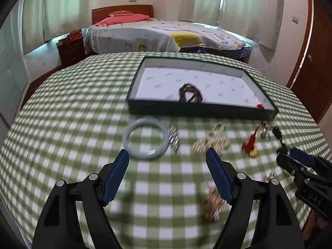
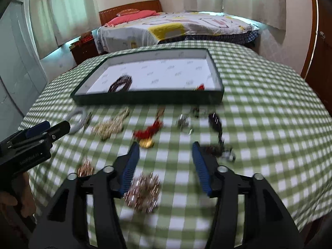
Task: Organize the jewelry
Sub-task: 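Open both tools to release the bracelet and pendant in the tray, withdraw, then close the left tool on the gold brooch while the right tool grips the pearl brooch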
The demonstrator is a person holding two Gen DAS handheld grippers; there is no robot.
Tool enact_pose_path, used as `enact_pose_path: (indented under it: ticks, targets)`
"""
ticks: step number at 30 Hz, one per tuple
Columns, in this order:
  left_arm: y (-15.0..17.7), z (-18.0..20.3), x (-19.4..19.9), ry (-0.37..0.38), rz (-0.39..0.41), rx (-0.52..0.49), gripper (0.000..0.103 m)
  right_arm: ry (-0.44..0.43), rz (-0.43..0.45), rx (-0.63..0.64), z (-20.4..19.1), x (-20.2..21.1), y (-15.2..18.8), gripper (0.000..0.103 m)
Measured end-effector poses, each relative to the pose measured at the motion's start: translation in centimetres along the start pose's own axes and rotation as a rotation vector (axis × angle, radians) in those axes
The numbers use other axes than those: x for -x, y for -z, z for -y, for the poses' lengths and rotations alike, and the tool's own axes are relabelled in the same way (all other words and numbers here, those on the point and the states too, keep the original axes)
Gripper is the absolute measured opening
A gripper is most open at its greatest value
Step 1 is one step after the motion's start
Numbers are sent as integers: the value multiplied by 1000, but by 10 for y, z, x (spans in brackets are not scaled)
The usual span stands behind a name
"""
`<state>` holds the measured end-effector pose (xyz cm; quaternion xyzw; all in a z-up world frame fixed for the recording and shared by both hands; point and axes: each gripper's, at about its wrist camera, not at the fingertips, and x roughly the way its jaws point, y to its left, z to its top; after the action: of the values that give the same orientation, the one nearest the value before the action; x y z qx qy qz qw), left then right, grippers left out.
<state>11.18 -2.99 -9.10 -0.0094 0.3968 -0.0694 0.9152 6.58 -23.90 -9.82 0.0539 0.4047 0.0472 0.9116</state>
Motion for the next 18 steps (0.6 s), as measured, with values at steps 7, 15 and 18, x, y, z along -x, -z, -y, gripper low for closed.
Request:
enact_pose_path:
  ticks: [7, 15, 18]
  targets:
    - [22, -12, 16, -27, 2, 25, 74, -32, -20, 32, -18, 3, 24, 62]
    - [34, -23, 21, -40, -5, 59, 74, -40, -61, 59, -28, -5, 36, 63]
    - [35, -23, 21, -39, -6, 62, 74, -30, -57, 72, -29, -5, 37, 64]
